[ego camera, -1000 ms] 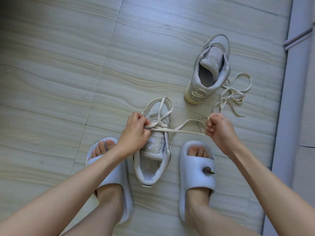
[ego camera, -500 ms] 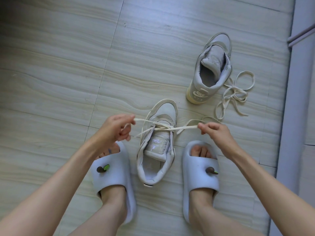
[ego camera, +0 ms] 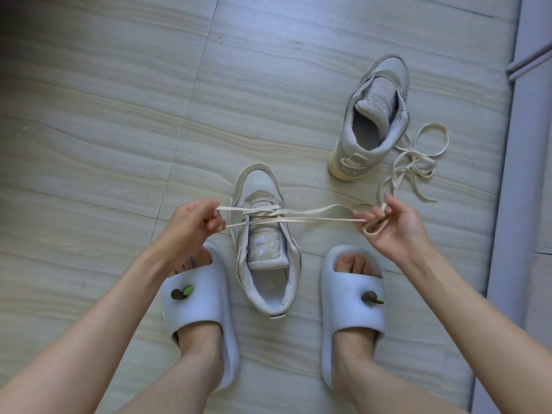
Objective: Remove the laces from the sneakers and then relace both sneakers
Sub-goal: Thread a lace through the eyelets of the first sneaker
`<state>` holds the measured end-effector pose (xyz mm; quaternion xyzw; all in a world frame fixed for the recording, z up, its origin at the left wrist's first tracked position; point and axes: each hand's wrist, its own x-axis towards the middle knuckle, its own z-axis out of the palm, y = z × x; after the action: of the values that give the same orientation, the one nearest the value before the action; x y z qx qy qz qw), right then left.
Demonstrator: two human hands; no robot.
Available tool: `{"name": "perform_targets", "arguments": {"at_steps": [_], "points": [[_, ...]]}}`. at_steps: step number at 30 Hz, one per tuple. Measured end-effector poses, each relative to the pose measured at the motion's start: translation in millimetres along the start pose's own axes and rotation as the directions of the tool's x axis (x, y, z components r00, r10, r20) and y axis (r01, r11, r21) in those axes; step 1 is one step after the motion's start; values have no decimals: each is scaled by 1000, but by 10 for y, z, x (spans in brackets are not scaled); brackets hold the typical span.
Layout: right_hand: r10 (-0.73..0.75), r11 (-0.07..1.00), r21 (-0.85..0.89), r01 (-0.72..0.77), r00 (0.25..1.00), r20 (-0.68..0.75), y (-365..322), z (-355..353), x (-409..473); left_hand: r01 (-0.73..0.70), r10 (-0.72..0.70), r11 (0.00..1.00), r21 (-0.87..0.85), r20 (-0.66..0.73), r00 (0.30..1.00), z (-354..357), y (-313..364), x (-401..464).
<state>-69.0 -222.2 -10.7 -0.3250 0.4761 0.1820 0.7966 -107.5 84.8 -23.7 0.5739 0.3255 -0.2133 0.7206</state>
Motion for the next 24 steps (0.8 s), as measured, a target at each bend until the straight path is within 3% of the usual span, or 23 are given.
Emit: {"name": "perform_targets", "arguments": {"at_steps": [2,5,6,8,10,11,12,13,15,17,19,21,22,24], "points": [[-21,988,-151,16,999,-30,50,3,21,7,-9,998,60,34,999,18,7,-10],[-168,831,-528,176,984,63,130,65,13,1,-86,879,476,156,984,39,44,-32],[-200,705,-665,247,969,147,137,100,-15,-17,-101,833,553,183,978,37,55,-30],[-147,301,-883,360,932,330,130,181,-85,-54,-83,815,577,209,974,43,58,-3],[26,-153,-897,416,909,417,146,228,-123,-71,-47,853,518,211,976,53,28,29],[94,-272,-865,422,906,413,166,240,-141,-52,-43,887,459,193,980,64,-4,48],[113,-281,-863,419,908,403,178,252,-158,-17,-51,918,395,162,985,67,-40,67],[86,-196,-891,408,913,399,169,247,-153,18,-64,943,334,129,990,68,-70,80],[-135,149,-921,359,930,341,93,179,-90,41,-60,983,178,100,993,80,-116,84],[-316,456,-829,324,930,190,-14,81,-25,56,-58,998,28,87,995,95,-144,67],[-334,574,-758,309,934,128,-49,-7,4,76,-77,997,6,80,994,115,-168,36],[-269,522,-803,286,949,163,-5,-45,22,77,-83,995,69,76,994,138,-188,20],[-213,414,-868,275,956,201,31,-40,21,71,-78,993,96,71,994,147,-191,18],[-79,97,-956,276,960,269,88,28,8,39,-48,990,134,61,997,158,-184,13]]}}
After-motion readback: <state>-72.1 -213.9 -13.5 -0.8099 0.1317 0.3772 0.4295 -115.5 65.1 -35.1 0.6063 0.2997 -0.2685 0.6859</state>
